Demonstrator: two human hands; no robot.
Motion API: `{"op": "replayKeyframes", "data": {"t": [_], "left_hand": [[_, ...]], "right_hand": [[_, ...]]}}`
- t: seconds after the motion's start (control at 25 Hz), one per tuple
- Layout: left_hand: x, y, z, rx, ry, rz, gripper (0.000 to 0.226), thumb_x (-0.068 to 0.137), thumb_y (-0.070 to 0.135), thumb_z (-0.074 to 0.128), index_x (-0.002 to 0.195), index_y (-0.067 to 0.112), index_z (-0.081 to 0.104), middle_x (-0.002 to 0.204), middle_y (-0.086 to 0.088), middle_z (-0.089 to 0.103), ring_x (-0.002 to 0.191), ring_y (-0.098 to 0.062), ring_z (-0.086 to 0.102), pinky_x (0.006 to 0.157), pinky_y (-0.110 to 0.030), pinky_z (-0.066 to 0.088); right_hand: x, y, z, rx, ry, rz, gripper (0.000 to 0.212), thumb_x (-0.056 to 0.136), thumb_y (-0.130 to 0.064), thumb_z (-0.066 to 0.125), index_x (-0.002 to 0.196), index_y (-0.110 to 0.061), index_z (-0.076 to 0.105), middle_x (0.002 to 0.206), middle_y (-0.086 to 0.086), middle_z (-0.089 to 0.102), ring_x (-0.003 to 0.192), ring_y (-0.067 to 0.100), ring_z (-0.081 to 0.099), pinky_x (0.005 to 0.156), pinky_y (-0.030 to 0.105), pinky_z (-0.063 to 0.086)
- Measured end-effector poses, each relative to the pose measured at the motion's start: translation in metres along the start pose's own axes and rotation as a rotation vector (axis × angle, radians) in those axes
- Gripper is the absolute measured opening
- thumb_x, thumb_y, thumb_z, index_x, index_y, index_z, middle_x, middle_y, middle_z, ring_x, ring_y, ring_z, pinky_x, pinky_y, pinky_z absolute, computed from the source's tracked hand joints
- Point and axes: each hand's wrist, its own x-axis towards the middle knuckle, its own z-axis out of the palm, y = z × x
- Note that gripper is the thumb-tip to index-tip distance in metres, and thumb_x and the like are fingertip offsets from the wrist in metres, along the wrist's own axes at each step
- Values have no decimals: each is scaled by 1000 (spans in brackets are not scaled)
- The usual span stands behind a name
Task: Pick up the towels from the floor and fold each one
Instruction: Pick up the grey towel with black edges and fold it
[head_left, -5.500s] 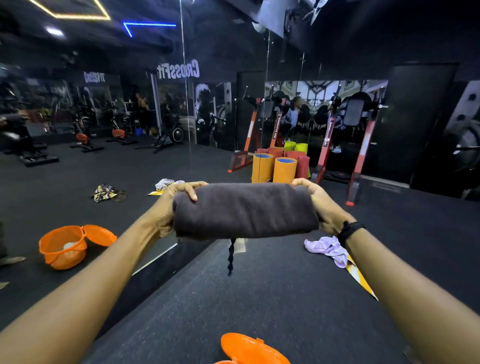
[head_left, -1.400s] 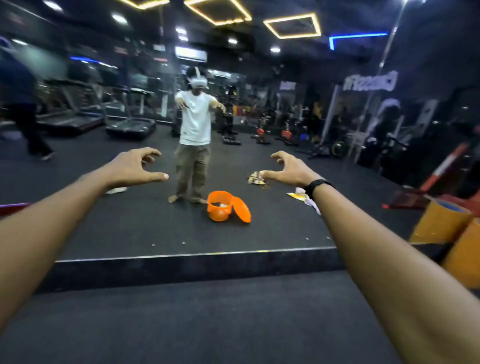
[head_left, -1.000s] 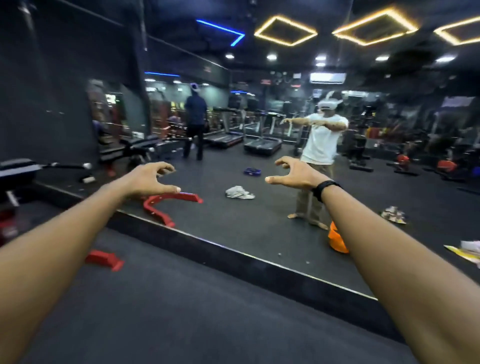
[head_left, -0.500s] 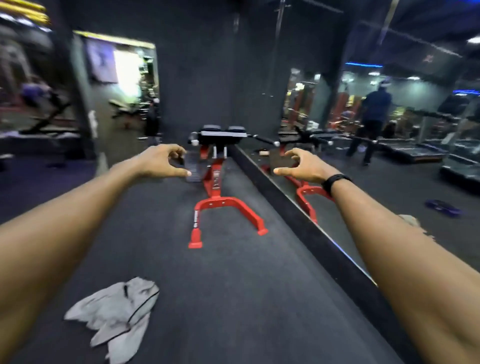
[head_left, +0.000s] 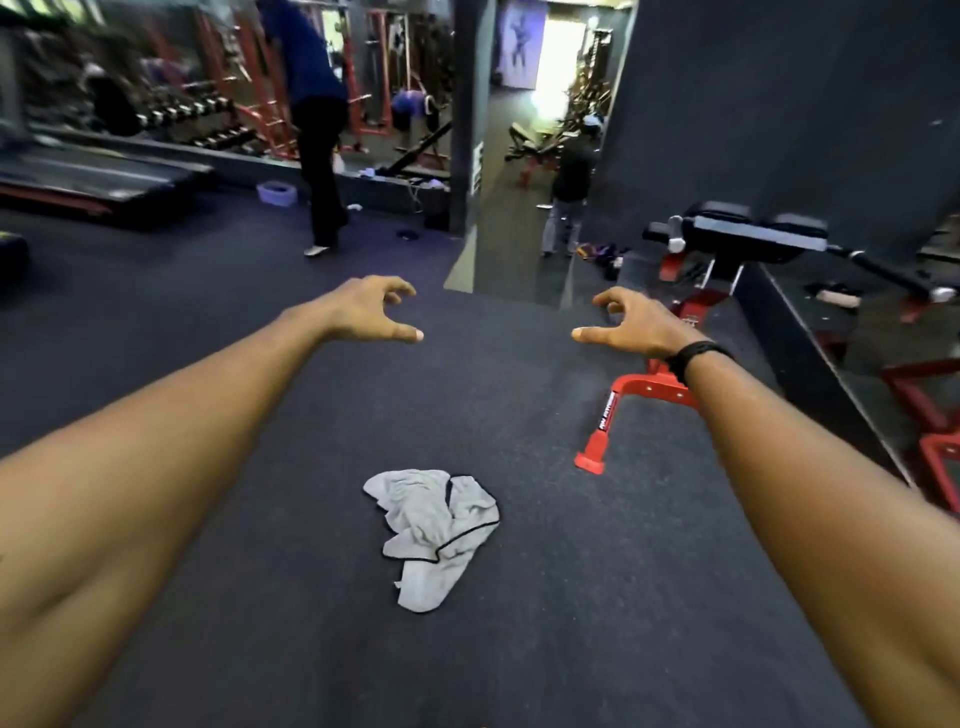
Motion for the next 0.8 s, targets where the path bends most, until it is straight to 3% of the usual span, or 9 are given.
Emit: {"op": "replayKeyframes", "data": {"t": [0.4, 0.64, 0.8], "left_hand": [[151, -84, 19, -5, -123, -106, 69, 78, 43, 75, 137, 25, 46, 137, -5, 53, 125, -23, 50, 106, -37, 39], [264, -182, 76, -4, -291, -97, 71, 76, 41, 77, 137, 21, 47, 136, -8, 54, 124, -24, 51, 105, -37, 40], [341, -253, 142, 15, -433, -74, 70, 76, 38, 77, 136, 17, 48, 135, -11, 54, 123, -25, 52, 102, -32, 39]], "right_hand": [[182, 20, 91, -55, -187, 57, 68, 77, -49, 73, 132, -15, 51, 138, 9, 52, 127, 26, 49, 106, 38, 40], [265, 47, 217, -102, -309, 189, 67, 75, -49, 74, 131, -18, 52, 138, 8, 53, 126, 26, 51, 104, 45, 42], [305, 73, 318, -171, -394, 265, 61, 81, -44, 70, 132, -17, 50, 139, 8, 50, 127, 27, 48, 103, 43, 42]]}}
